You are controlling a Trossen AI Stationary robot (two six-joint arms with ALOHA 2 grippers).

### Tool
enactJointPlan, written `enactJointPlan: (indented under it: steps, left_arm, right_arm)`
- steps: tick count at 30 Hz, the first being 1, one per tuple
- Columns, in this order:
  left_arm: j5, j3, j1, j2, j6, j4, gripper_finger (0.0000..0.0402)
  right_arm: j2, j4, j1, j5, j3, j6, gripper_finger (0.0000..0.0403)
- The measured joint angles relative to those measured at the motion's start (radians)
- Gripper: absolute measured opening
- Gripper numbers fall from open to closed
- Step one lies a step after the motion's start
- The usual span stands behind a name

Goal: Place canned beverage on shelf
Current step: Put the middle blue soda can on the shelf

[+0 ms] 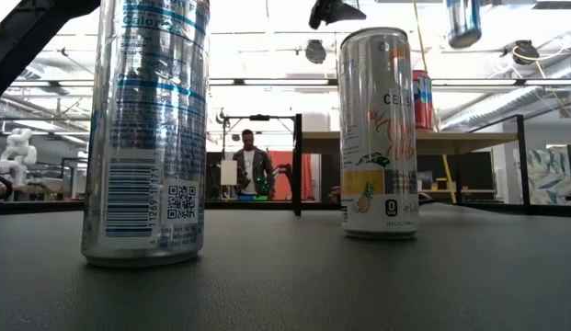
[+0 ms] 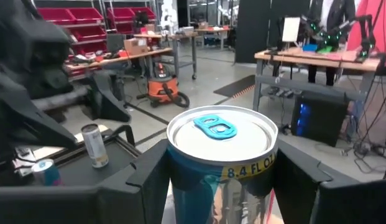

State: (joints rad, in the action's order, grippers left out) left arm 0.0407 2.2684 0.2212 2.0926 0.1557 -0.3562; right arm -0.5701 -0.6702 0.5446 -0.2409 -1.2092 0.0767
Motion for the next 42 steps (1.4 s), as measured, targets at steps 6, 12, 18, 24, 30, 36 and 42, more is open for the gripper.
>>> enactJointPlan:
  steps: [6,12,18,24,30,36,42]
  left_arm:
    - [-0.015,0.000,-0.007,-0.005,0.022,-0.016,0.0342]
    - [-0.017,-0.001,-0.016,-0.031,0.018,-0.106,0.0342]
    - [-0.013,-0.001,-0.021,-0.042,-0.009,-0.138,0.0342]
    - [-0.012,-0.001,-0.021,-0.046,-0.007,-0.135,0.0342]
    - [-0.010,-0.001,-0.034,-0.048,-0.007,-0.147,0.0342]
    - [-0.009,-0.001,-0.047,-0.048,-0.011,-0.187,0.0342]
    - [-0.008,-0.001,-0.054,-0.048,-0.035,-0.188,0.0342]
  right_arm:
    - [0.069,0.100,0.000,-0.026,0.195,0.014,0.0201]
    - [0.114,0.132,0.031,-0.076,0.269,-0.029,0.0201]
    - [0.122,0.192,0.073,-0.124,0.337,-0.054,0.0201]
    - [0.096,0.359,0.106,-0.094,0.460,-0.010,0.0201]
    - [0.084,0.388,0.185,-0.096,0.472,-0.057,0.0201]
    - [0.055,0.406,0.294,-0.021,0.472,-0.078,0.0201]
    - [-0.035,0.434,0.399,0.089,0.505,-0.044,0.0201]
